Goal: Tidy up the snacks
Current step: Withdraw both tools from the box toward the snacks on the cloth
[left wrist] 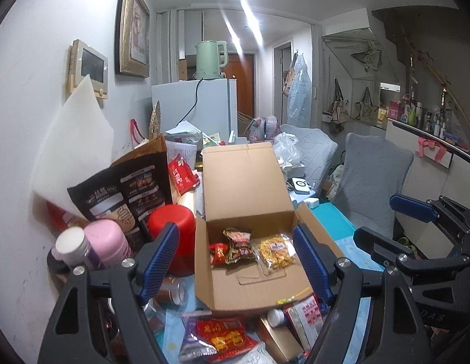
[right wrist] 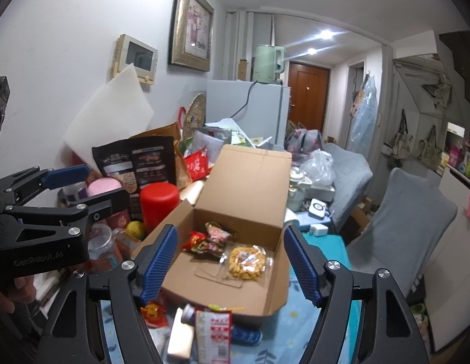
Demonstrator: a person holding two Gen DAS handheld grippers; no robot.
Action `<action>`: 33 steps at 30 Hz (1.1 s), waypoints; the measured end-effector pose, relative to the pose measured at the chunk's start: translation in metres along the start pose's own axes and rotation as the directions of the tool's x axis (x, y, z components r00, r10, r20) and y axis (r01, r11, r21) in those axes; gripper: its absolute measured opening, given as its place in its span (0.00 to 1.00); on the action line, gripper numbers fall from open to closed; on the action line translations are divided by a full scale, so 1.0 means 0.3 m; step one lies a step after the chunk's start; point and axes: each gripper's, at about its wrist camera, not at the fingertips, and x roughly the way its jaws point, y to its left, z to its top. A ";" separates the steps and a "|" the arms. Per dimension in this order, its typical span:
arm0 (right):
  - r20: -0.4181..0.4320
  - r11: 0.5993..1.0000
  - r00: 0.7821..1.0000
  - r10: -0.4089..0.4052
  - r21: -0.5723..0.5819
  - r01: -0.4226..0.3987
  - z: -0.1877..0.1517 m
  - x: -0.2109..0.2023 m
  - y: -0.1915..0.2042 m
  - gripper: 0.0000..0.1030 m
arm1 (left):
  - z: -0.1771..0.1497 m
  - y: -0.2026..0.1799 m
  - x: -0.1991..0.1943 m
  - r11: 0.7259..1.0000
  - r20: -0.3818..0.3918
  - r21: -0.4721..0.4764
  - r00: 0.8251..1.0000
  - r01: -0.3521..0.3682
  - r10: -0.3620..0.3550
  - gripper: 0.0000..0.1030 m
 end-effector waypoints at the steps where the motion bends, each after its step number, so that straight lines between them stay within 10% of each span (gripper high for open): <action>1: 0.001 1.000 1.000 0.002 0.003 -0.002 -0.010 -0.009 0.002 0.71 | -0.008 0.000 -0.006 1.000 -0.003 -0.001 1.000 0.005 -0.005 0.75; 33: -0.261 0.996 0.962 0.081 0.056 -0.069 -0.500 0.077 0.128 0.71 | -0.483 0.025 0.041 0.990 -0.270 -0.099 0.954 0.103 -0.127 0.75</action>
